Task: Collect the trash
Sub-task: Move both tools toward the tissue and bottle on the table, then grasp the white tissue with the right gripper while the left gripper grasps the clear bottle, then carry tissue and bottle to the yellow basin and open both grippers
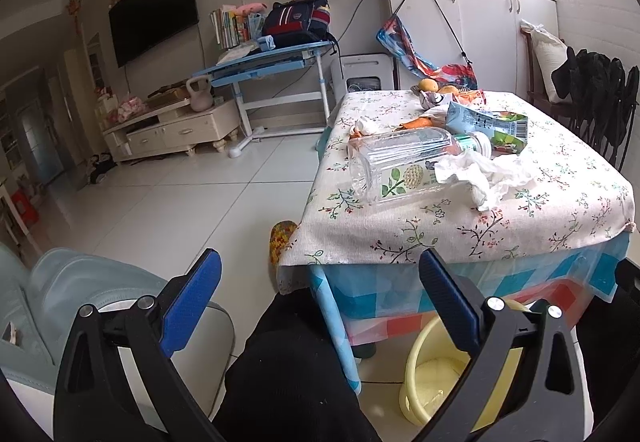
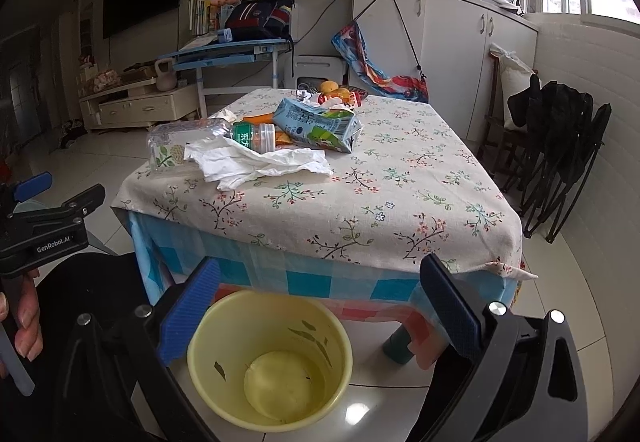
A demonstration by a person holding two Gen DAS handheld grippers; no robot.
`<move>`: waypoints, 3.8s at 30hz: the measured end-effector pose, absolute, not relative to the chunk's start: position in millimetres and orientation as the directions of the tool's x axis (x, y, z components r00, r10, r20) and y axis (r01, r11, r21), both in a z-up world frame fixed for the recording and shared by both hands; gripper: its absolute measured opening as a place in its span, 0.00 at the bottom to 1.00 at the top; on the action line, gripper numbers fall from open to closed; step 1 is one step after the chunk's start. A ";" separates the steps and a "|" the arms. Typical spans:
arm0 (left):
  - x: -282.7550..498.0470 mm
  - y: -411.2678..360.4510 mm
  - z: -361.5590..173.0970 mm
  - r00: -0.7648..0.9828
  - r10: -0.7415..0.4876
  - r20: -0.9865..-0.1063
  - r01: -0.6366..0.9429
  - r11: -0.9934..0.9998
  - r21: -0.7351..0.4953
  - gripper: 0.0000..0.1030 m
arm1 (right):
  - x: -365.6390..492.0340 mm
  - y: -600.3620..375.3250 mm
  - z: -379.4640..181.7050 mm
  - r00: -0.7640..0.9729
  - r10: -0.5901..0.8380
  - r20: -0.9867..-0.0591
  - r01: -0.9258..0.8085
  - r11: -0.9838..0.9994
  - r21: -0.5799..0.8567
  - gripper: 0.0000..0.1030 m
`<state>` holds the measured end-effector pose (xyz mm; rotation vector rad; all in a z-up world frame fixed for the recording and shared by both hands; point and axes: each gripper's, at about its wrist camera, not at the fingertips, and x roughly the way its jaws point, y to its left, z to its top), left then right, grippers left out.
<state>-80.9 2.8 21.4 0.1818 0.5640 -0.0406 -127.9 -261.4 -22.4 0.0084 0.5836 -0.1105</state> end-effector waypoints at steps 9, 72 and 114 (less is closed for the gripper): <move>-80.2 3.8 20.3 0.842 0.013 -0.539 0.086 0.984 0.158 0.93 | -127.4 -261.1 -24.4 0.823 -0.105 -0.559 0.107 0.994 -0.028 0.93; 59.6 -83.2 39.6 0.725 -0.221 -0.653 0.562 0.737 0.375 0.93 | 58.1 -254.9 -35.3 0.615 0.153 -0.774 -0.178 0.983 0.053 0.57; 58.7 -106.1 18.2 0.497 -0.325 -0.805 0.579 0.815 0.029 0.52 | 7.5 -288.8 -6.1 0.687 0.213 -0.695 -0.086 0.973 0.213 0.16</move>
